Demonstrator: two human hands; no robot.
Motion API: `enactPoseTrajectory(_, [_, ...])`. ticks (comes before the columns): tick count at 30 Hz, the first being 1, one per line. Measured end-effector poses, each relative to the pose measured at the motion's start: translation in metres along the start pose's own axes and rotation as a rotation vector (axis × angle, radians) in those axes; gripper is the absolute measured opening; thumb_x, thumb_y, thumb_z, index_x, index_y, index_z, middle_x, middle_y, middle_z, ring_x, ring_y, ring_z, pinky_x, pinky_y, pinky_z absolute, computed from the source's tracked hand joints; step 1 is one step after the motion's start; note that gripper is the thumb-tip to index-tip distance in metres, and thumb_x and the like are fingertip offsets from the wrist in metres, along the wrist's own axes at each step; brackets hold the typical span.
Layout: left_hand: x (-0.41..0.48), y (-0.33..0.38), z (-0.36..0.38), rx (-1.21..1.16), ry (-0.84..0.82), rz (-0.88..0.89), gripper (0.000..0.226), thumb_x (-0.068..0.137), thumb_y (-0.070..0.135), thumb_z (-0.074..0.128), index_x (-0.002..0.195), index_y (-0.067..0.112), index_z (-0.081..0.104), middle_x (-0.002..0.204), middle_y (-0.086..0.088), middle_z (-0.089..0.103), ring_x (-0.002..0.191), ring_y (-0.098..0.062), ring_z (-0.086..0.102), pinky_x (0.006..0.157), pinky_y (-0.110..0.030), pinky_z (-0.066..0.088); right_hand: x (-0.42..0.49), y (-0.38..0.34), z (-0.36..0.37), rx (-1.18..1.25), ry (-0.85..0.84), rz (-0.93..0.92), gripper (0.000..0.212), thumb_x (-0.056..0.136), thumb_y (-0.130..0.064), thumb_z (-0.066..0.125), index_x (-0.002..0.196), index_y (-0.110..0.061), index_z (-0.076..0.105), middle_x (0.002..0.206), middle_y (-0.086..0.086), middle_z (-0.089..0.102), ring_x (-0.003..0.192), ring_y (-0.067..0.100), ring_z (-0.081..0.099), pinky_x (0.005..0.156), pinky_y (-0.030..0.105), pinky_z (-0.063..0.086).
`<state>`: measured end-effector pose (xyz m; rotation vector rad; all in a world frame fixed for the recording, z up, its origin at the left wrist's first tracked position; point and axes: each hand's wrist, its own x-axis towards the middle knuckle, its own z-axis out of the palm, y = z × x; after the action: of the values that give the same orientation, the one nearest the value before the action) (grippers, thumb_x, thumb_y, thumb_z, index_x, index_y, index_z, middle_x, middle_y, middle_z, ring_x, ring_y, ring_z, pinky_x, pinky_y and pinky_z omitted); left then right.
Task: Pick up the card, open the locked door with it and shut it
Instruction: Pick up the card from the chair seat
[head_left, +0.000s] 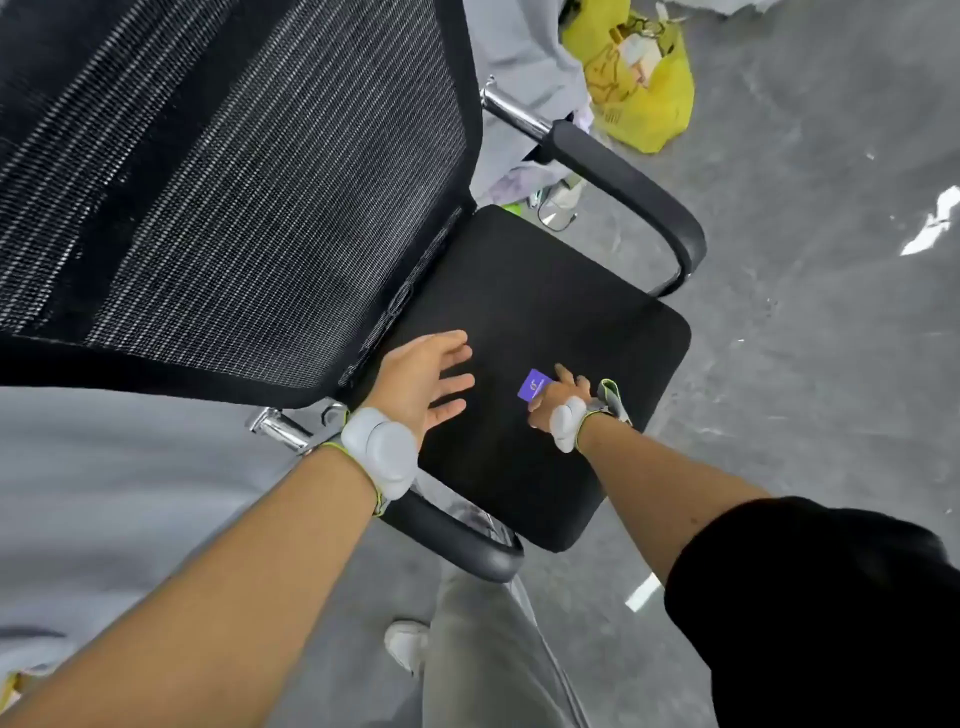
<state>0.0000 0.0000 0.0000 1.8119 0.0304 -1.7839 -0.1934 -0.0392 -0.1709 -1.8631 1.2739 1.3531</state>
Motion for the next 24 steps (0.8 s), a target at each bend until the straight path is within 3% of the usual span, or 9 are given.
enactPoseTrajectory(3, [0.005,0.007,-0.002,-0.013,0.035,0.018,0.020,0.091,0.030,0.061,0.110,0.027,0.066,0.116,0.005,0.071,0.105,-0.023,0.069,0.098,-0.044,0.051,0.012,-0.001,0.003,-0.068,-0.043,-0.011,0.056,0.090,-0.024,0.054,0.142,-0.041,0.043,0.165,0.005,0.002,0.151,0.036,-0.008,0.118,0.054,0.012])
enactPoseTrajectory(5, [0.002,0.004,0.001,-0.046,0.029,-0.013,0.018,0.092,0.029,0.060,0.109,0.027,0.064,0.118,0.004,0.069,0.107,-0.024,0.068,0.099,-0.045,0.050,0.003,0.006,0.008,-0.026,-0.036,0.006,0.055,0.088,-0.023,0.058,0.141,-0.036,0.048,0.164,0.008,0.003,0.150,0.038,0.000,0.118,0.048,0.015])
enactPoseTrajectory(8, [-0.001,0.007,-0.002,-0.066,0.047,-0.013,0.017,0.091,0.029,0.061,0.108,0.029,0.063,0.117,0.005,0.070,0.105,-0.023,0.069,0.098,-0.045,0.050,-0.006,0.010,0.010,0.103,0.128,0.022,0.048,0.080,-0.023,0.067,0.127,-0.019,0.058,0.148,0.004,0.032,0.135,0.033,0.033,0.097,0.034,0.036])
enactPoseTrajectory(10, [0.000,0.014,-0.004,-0.057,0.069,-0.002,0.014,0.090,0.030,0.061,0.104,0.030,0.062,0.116,0.006,0.070,0.105,-0.020,0.068,0.097,-0.044,0.050,-0.006,0.008,0.000,0.207,0.164,0.066,0.046,0.077,-0.022,0.069,0.121,-0.013,0.058,0.130,0.003,0.048,0.121,0.030,0.048,0.082,0.033,0.040])
enactPoseTrajectory(14, [-0.019,0.042,-0.016,-0.074,0.125,0.055,0.003,0.089,0.028,0.063,0.092,0.029,0.061,0.115,0.005,0.070,0.107,-0.017,0.065,0.091,-0.039,0.049,-0.017,0.006,-0.043,0.546,0.246,-0.029,0.017,0.072,-0.020,0.071,0.088,-0.018,0.076,0.090,0.003,0.074,0.089,0.026,0.073,0.077,0.032,0.058])
enactPoseTrajectory(17, [-0.038,0.062,-0.029,-0.083,0.171,0.114,0.006,0.089,0.024,0.062,0.093,0.027,0.065,0.115,0.002,0.069,0.097,-0.015,0.064,0.082,-0.034,0.050,-0.045,0.001,-0.085,0.666,0.300,-0.225,0.010,0.074,-0.010,0.075,0.079,-0.016,0.081,0.085,-0.001,0.076,0.083,0.014,0.072,0.078,0.027,0.057])
enactPoseTrajectory(20, [-0.066,0.085,-0.038,-0.117,0.217,0.195,0.010,0.088,0.019,0.062,0.093,0.026,0.068,0.104,-0.001,0.067,0.087,-0.015,0.061,0.071,-0.029,0.049,-0.102,-0.011,-0.148,0.939,0.390,-0.378,0.020,0.078,0.004,0.068,0.078,-0.015,0.074,0.075,0.000,0.069,0.068,0.008,0.064,0.063,0.017,0.050])
enactPoseTrajectory(22, [-0.089,0.098,-0.044,-0.132,0.212,0.245,0.018,0.088,0.017,0.063,0.104,0.024,0.067,0.103,-0.001,0.065,0.090,-0.017,0.061,0.069,-0.030,0.049,-0.149,-0.019,-0.187,1.106,0.383,-0.488,0.024,0.081,0.008,0.064,0.093,-0.011,0.071,0.065,0.001,0.061,0.051,0.002,0.057,0.049,0.013,0.047])
enactPoseTrajectory(24, [-0.121,0.110,-0.055,-0.133,0.225,0.322,0.026,0.087,0.020,0.066,0.113,0.023,0.066,0.107,-0.001,0.066,0.093,-0.018,0.062,0.069,-0.030,0.050,-0.202,-0.028,-0.225,1.131,0.424,-0.637,0.032,0.082,0.006,0.065,0.107,-0.014,0.069,0.059,-0.003,0.057,0.045,-0.001,0.052,0.047,0.013,0.045])
